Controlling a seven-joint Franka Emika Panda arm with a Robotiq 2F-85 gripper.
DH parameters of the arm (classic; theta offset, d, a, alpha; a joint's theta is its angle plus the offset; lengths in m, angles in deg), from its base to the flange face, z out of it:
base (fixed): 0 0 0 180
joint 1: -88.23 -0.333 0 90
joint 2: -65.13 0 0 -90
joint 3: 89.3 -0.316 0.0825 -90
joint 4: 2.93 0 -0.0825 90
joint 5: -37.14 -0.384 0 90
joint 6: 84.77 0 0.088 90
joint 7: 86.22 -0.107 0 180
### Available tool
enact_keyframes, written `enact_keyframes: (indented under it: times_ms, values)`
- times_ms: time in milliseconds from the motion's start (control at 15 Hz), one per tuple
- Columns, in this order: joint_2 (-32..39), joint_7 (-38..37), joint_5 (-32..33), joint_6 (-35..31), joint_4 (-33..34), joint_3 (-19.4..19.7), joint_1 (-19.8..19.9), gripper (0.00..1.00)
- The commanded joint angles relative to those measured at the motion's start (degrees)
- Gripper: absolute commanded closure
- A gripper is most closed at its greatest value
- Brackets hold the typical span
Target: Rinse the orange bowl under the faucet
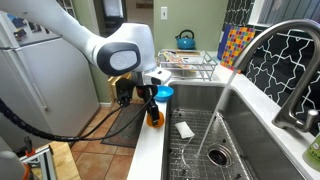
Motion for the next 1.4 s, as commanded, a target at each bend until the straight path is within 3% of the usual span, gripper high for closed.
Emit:
enact_keyframes:
  times_ms: [0,67,133,267,733,800,1067,1133,1333]
  values:
    - [1.72,-0.33,-2.54,-1.7,0.93,-0.25,0.16,0.19]
    - [1.95,-0.46,-2.76,-1.97,1.1,-0.29,0.15,0.21]
    - [2.17,-0.53,-3.02,-2.21,1.32,-0.31,0.14,0.36]
    - [2.5,-0.5,-3.4,-2.57,1.82,-0.27,0.14,0.5]
    - [3.29,-2.89,0.41,-3.73,8.02,0.4,3.34,0.51]
    - [2.02,-1.48,-1.3,-2.1,6.02,0.04,2.18,0.26]
    - [2.44,-1.54,-0.94,-2.46,8.15,0.36,3.21,0.26]
    - [2.61,-1.56,-0.93,-2.53,8.15,0.36,3.19,0.51]
    - [9.61,-10.04,4.58,-5.87,13.37,-0.22,5.97,0.51]
